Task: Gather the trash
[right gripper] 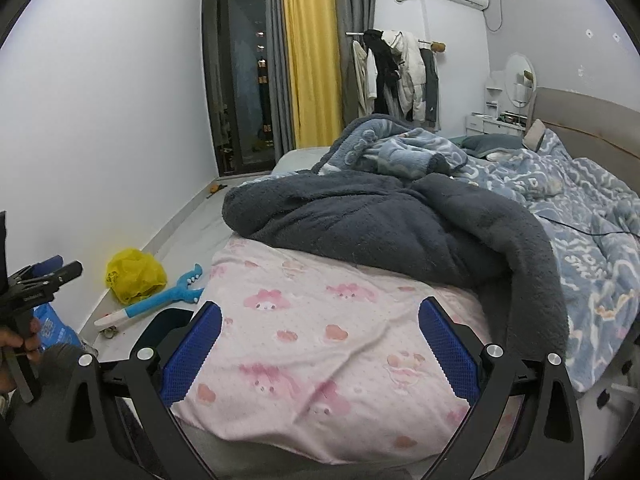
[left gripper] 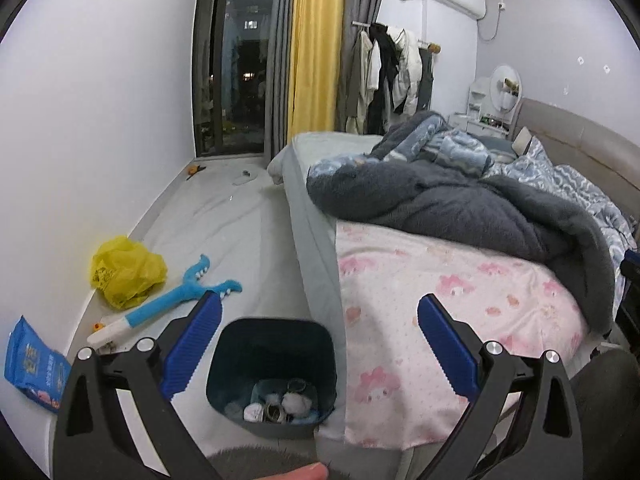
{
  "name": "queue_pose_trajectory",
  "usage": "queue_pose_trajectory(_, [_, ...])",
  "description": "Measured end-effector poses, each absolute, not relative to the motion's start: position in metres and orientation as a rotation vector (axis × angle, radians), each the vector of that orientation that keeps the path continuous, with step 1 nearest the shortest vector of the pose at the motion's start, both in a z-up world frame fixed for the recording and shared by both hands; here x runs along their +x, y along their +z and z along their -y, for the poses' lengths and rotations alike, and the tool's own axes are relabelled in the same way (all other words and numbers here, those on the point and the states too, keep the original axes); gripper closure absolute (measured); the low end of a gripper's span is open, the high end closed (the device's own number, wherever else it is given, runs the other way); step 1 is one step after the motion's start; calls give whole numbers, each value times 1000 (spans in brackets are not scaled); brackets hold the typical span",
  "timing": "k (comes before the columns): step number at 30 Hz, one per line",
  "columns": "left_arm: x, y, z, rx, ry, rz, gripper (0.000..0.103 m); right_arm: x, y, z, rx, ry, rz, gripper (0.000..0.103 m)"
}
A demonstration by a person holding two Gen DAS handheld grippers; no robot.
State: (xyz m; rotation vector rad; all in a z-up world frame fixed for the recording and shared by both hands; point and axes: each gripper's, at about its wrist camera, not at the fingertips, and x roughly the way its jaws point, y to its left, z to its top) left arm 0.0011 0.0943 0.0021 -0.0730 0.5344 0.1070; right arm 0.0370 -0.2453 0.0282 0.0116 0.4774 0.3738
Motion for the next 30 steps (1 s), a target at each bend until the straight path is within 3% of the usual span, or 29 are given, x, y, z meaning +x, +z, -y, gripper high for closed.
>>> queue_pose_trajectory(30, [-17, -6, -83, -25, 179, -544, 3, 29, 21, 236, 88, 493, -472, 3])
